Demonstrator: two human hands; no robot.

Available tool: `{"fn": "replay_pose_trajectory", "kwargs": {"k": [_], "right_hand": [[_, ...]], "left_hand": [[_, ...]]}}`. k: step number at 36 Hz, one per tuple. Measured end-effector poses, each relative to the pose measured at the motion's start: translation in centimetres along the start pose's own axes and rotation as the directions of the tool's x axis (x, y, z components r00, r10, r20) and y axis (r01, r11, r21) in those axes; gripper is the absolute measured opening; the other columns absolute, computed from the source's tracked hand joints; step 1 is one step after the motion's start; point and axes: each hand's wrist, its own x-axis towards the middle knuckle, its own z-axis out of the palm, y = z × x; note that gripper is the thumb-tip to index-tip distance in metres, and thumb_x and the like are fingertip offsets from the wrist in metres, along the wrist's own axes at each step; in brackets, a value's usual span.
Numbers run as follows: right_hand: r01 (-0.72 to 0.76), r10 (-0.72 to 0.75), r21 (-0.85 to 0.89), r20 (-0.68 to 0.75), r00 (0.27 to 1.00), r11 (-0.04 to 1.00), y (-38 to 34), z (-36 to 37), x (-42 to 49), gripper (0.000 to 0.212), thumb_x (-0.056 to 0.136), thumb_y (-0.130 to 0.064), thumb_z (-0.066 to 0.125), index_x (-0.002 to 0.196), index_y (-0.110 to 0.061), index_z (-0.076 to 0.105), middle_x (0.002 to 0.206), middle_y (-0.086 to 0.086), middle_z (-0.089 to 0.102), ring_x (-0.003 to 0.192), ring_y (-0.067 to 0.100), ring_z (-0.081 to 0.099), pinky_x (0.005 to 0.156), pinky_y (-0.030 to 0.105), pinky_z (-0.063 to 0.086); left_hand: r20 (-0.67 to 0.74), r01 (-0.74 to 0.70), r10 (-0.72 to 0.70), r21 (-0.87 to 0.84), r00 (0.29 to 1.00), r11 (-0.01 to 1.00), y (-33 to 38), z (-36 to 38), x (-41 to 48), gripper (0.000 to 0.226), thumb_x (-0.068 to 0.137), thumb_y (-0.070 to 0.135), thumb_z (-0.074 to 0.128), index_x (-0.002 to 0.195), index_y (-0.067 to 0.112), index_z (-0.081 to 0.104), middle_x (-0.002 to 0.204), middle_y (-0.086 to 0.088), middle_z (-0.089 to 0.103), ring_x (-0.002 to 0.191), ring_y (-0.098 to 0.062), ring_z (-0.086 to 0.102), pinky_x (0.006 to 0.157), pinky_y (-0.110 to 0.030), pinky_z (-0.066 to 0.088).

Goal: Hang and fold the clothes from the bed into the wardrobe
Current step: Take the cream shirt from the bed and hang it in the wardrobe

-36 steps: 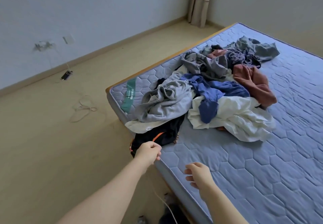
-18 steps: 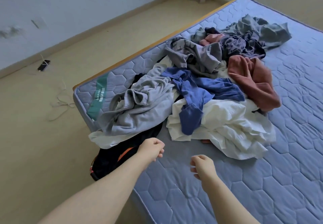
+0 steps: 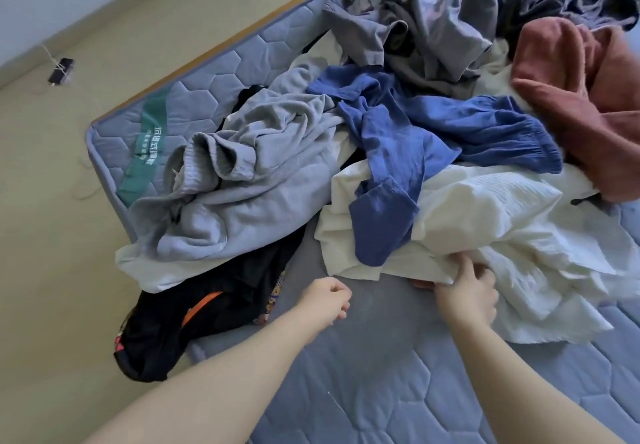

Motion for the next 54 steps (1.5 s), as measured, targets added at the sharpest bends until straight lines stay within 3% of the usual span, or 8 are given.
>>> {"fn": "replay_pose_trajectory", "kwargs": {"k": [7,13,26,33,40,46,49,54], "right_hand": [[0.073,-0.064,0.233,-0.048,0.997,0.97,0.1,0.2,-0.8,0.022,0.09,-0.009,0.048,0.109,-0.007,0.058,0.114,0.015,0.057,0.106,0.035,0.051,0.082,0.036,0.037],[-0.095,-0.006,0.748,0.131,0.991,0.656,-2.0,-2.0,-5.2,0.007,0.09,-0.01,0.052,0.097,-0.008,0.054,0.094,0.012,0.06,0.086,0.023,0.053,0.065,0.027,0.039],[-0.117,-0.373,0.868,0.325,0.869,0.483,-7.5,-8.6,-18.4,0.004,0.054,-0.01,0.042,0.053,-0.01,0.039,0.052,0.003,0.036,0.051,0.016,0.033,0.048,0.024,0.025],[-0.068,-0.507,0.883,0.328,0.797,0.463,-8.8,-10.4,-25.1,0.012,0.052,-0.009,0.04,0.044,-0.015,0.047,0.052,0.008,0.042,0.05,0.017,0.04,0.048,0.022,0.028],[-0.098,-0.683,0.936,0.315,0.659,0.338,-10.3,-10.4,-30.6,0.014,0.049,-0.017,0.056,0.059,-0.007,0.055,0.058,0.009,0.052,0.056,0.018,0.05,0.054,0.028,0.036],[-0.143,-0.534,0.965,0.242,0.81,0.221,-13.2,-9.9,-34.3,0.017,0.085,0.004,0.043,0.079,-0.004,0.057,0.056,0.009,0.056,0.056,0.021,0.049,0.059,0.029,0.041],[0.103,-0.4,0.909,0.075,0.913,0.404,-14.3,-8.9,-34.5,0.024,0.086,0.002,0.051,0.107,-0.01,0.054,0.089,0.009,0.059,0.072,0.018,0.053,0.066,0.026,0.043],[0.383,-0.412,0.696,-0.137,0.901,0.608,-16.2,-7.8,-35.3,0.081,0.072,-0.012,0.071,0.14,-0.032,0.032,0.132,0.001,0.035,0.123,0.022,0.04,0.102,0.042,0.04]], "left_hand": [[0.002,0.03,-0.03,-0.03,1.0,0.999,-0.4,-0.7,-0.7,0.014,0.095,0.016,0.044,0.088,0.017,0.057,0.077,0.004,0.058,0.062,-0.007,0.054,0.05,-0.016,0.037],[-0.002,0.035,-0.036,-0.161,0.999,0.986,1.2,-2.5,-4.5,0.012,0.094,0.018,0.048,0.094,0.015,0.059,0.078,0.002,0.06,0.063,-0.008,0.057,0.053,-0.017,0.039],[0.297,0.187,-0.003,-0.594,0.955,0.783,5.0,-6.6,-14.9,0.038,0.086,0.058,0.049,0.101,0.024,0.057,0.096,-0.004,0.062,0.087,-0.026,0.06,0.074,-0.034,0.043],[0.425,0.262,0.081,-0.685,0.902,0.68,3.6,-8.0,-18.9,0.022,0.09,0.007,0.046,0.071,0.005,0.059,0.06,-0.007,0.054,0.052,-0.018,0.056,0.046,-0.019,0.05],[0.263,-0.028,0.313,-0.723,0.913,0.69,2.4,-13.8,-23.7,0.021,0.092,0.012,0.048,0.094,0.0,0.065,0.078,-0.015,0.067,0.063,-0.023,0.065,0.052,-0.026,0.054],[0.073,-0.225,0.404,-0.734,0.912,0.641,2.7,-21.2,-28.6,0.031,0.086,0.011,0.036,0.068,0.007,0.061,0.06,-0.01,0.052,0.056,-0.02,0.054,0.057,-0.025,0.047],[-0.01,-0.354,0.526,-0.751,0.851,0.558,2.8,-23.4,-31.1,0.052,0.089,0.01,0.031,0.042,0.013,0.051,0.038,-0.001,0.043,0.035,-0.013,0.045,0.04,-0.012,0.038],[-0.089,-0.399,0.52,-0.754,0.85,0.522,1.0,-27.1,-33.9,0.01,0.072,0.022,0.054,0.072,0.014,0.048,0.059,-0.004,0.038,0.049,-0.016,0.042,0.048,-0.02,0.037]]}}
